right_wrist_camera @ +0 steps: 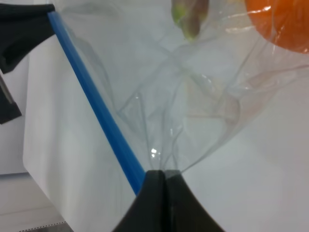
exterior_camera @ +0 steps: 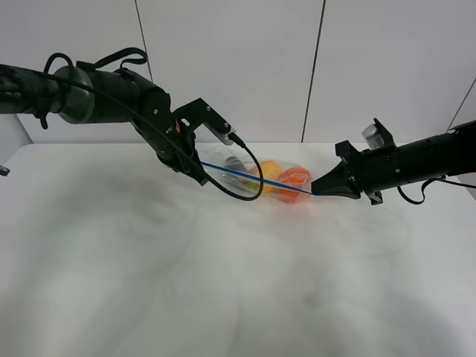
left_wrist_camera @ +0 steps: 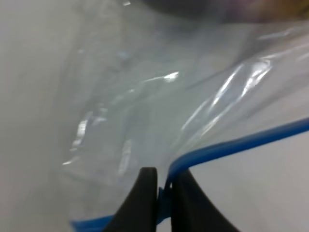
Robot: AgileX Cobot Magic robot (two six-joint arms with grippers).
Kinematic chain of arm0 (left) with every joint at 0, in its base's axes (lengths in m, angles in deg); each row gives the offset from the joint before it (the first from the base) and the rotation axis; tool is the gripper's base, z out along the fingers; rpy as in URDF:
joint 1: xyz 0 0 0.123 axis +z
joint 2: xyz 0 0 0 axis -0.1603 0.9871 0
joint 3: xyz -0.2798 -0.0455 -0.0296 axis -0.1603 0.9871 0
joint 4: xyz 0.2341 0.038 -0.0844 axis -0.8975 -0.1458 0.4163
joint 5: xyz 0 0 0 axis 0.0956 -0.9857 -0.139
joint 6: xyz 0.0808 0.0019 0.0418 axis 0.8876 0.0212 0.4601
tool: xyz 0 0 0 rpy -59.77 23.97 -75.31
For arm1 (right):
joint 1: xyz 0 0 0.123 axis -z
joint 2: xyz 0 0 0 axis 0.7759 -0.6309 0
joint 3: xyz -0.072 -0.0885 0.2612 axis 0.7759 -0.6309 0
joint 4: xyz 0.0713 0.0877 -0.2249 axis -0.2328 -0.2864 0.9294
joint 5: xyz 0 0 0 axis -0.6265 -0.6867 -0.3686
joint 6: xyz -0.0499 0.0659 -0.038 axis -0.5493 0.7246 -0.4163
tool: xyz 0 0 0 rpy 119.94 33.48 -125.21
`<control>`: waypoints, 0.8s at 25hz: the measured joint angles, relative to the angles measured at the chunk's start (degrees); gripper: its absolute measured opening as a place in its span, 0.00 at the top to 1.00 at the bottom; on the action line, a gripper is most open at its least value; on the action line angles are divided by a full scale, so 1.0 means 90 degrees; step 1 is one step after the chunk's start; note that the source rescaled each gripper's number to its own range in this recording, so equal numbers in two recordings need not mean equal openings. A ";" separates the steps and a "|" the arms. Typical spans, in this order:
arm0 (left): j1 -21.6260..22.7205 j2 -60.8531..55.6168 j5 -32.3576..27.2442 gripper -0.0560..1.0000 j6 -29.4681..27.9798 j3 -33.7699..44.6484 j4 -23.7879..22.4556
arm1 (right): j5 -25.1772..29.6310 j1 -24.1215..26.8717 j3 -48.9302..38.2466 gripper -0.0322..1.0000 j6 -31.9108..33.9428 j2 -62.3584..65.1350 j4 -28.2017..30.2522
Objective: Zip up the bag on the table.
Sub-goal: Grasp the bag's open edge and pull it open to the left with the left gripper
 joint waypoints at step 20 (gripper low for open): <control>0.0509 0.0000 -0.0157 0.95 0.0006 0.0000 0.0051 | -0.0014 0.0000 0.0000 0.97 0.0000 0.0000 0.0091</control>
